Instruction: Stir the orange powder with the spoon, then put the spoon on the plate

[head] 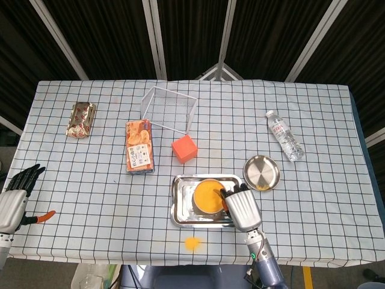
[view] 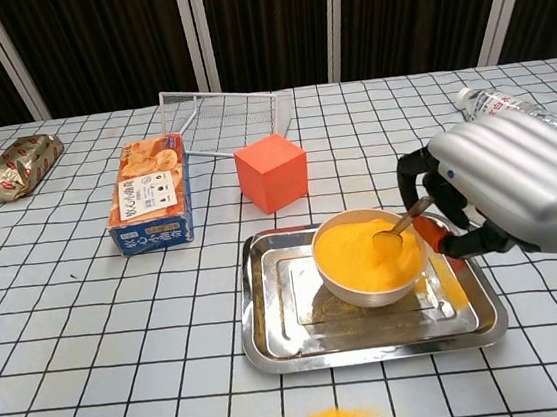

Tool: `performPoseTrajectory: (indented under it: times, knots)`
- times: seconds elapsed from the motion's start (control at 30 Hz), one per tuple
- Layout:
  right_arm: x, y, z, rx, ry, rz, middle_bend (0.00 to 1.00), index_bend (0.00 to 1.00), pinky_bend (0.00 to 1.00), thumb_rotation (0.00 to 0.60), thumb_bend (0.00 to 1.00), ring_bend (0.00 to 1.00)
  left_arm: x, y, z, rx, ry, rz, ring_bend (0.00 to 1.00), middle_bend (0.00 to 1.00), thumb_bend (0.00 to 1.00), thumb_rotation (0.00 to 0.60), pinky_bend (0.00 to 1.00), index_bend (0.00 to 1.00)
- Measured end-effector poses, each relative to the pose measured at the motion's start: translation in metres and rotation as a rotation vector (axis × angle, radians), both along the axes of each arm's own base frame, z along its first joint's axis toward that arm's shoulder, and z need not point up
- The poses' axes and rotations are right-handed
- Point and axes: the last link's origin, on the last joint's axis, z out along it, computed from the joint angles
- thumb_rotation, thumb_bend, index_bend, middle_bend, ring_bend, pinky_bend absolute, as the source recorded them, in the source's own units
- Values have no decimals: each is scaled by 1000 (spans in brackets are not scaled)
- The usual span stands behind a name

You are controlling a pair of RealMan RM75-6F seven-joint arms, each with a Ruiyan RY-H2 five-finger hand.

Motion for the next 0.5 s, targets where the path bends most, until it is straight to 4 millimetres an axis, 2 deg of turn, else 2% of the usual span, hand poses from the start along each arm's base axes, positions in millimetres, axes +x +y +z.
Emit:
performPoseTrajectory:
  times: [0.23,0.5]
  knots:
    - [8,13,-4,26,-12,39,770,944,525,600,713,593,0,0,0,3,0,-1,0,0,0,600,0,0]
    - [7,3,0,-12,-11,22,770,944,524,600,712,593,0,0,1,3,-1,-1,0,0,0,600,0,0]
